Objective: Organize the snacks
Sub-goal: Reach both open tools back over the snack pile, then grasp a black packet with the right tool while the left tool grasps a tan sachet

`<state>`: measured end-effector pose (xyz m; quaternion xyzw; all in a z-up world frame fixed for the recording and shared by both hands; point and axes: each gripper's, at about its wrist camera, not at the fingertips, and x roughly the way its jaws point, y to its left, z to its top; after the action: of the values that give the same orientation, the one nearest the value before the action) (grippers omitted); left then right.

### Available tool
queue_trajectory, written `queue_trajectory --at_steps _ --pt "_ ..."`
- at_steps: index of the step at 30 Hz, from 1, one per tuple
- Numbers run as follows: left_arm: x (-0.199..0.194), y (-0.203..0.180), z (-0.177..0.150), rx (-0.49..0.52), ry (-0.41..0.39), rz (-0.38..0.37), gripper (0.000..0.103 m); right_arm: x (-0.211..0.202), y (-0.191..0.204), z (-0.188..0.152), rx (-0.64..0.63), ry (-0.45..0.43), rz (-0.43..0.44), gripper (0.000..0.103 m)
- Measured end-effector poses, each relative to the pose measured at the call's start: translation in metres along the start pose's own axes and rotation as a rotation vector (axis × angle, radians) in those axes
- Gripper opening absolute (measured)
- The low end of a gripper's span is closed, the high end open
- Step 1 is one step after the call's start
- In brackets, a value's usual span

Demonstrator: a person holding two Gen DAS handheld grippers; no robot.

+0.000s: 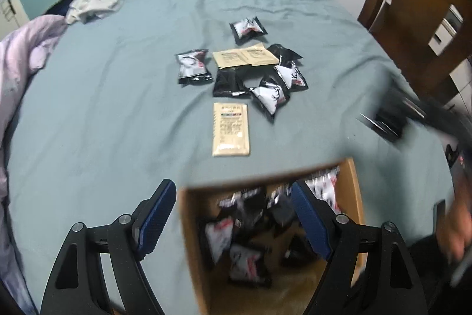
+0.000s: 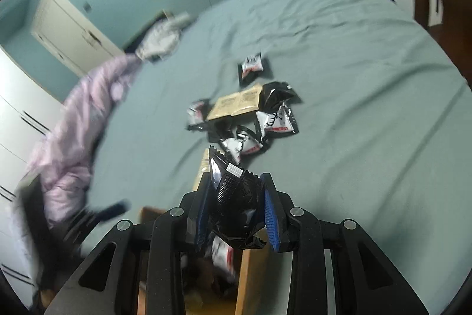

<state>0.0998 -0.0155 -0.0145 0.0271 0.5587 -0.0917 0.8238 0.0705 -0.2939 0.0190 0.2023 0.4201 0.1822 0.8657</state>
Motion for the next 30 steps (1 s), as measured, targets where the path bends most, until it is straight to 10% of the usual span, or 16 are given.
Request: queue_trajectory --at_steps 8,16,20,22,30 --pt "0.081 -0.012 0.068 -0.016 0.174 0.065 0.081 -0.074 -0.043 -0.093 0.169 -0.078 0.243 0.030" --pt "0.151 0.008 0.071 -0.126 0.409 0.100 0.077 -0.058 -0.047 -0.091 0.120 -0.094 0.209 0.031" --pt "0.147 0.005 0.070 -0.100 0.378 0.097 0.071 -0.056 -0.040 -0.087 0.107 -0.108 0.205 0.031" --pt "0.144 0.003 0.069 -0.091 0.364 0.090 0.048 -0.055 -0.034 -0.087 0.110 -0.100 0.198 0.031" --pt "0.097 0.007 0.060 -0.158 0.227 0.017 0.033 -0.049 -0.030 -0.085 0.138 -0.102 0.170 0.031"
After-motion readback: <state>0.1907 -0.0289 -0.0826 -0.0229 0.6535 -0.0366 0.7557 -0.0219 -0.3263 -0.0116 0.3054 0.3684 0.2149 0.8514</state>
